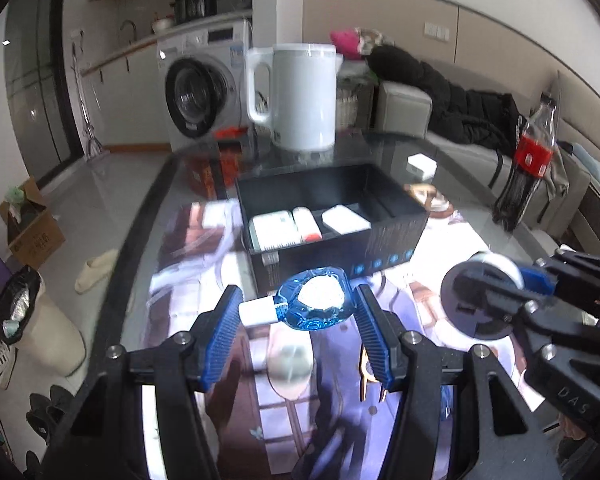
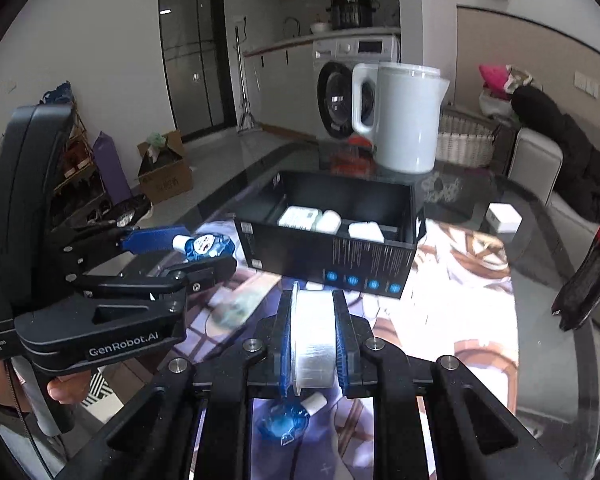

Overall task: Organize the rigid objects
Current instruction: 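Carry the blue bottle with the left tool while the right carries the hub over the box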

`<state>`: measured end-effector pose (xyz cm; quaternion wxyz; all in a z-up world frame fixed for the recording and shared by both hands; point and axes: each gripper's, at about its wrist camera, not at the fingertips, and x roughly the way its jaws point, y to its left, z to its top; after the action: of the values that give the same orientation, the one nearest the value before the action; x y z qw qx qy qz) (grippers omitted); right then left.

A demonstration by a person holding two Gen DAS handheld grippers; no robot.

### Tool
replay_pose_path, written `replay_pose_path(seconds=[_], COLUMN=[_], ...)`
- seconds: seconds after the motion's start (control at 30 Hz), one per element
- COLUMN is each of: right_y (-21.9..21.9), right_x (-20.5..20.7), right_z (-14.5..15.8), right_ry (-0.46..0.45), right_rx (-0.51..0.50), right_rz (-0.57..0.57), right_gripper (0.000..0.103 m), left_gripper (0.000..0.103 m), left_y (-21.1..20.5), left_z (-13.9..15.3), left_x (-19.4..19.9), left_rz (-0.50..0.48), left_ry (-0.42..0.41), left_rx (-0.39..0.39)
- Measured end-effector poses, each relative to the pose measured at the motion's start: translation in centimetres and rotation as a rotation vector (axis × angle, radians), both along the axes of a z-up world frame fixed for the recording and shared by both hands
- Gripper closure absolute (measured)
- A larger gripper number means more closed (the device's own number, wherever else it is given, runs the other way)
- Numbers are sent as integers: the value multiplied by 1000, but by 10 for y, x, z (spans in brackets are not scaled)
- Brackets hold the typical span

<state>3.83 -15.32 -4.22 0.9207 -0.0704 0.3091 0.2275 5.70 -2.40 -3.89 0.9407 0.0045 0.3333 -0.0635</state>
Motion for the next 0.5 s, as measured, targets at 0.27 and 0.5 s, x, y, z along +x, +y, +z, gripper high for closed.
replay_pose_path(seconds=[0.27, 0.5], right_y=[0, 1], right_x=[-47, -44], right_z=[49, 63], right_ry=[-343, -366], right_rx=[49, 82], right_rz=[7, 8], right_gripper=[86, 86], left_gripper=[47, 47], left_y=[4, 12], left_z=[49, 67], left_x=[-44, -48], left_rz=[42, 40], left_ry=[-329, -403], left_rx=[2, -27])
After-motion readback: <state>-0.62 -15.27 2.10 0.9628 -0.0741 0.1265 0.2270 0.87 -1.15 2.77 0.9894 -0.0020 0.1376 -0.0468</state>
